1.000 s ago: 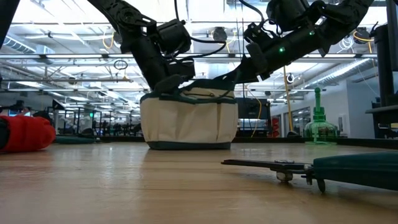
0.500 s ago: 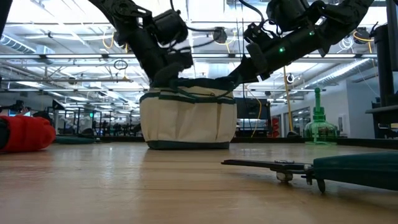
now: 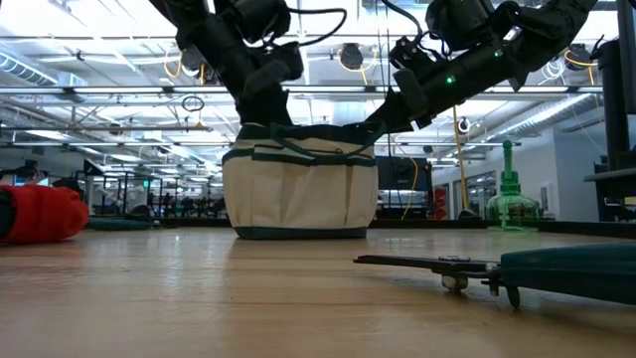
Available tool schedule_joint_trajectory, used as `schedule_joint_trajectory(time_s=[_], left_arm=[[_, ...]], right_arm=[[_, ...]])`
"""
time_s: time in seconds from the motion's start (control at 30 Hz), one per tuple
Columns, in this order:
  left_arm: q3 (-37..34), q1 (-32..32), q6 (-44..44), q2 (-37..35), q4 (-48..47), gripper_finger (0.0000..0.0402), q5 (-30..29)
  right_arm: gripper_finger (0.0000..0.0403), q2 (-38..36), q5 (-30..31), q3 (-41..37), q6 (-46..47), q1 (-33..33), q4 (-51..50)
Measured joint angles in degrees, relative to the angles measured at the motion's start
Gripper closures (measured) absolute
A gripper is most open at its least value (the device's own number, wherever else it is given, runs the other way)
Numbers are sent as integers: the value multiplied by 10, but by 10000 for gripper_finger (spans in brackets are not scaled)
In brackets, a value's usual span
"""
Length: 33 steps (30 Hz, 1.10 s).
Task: Pick & Place Garden tools in Gardening bag
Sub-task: Put the top green shear scissors into the gardening bag
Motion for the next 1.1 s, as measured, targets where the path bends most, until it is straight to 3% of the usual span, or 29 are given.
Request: schedule_joint_trajectory(time_s=[0.37,0.67,1.1], left_arm=[[1,-32,-10,-79,-27,277,0],[1,-43,-50,-161,-118,277,-6],[0,-43,-167,-197,-298,277,-175]], right_arm=[[273,0,-1,0,0,3,-4],[273,0,-2,0,-5,33,-5],[273,0,-2,0,-4,76,-11]])
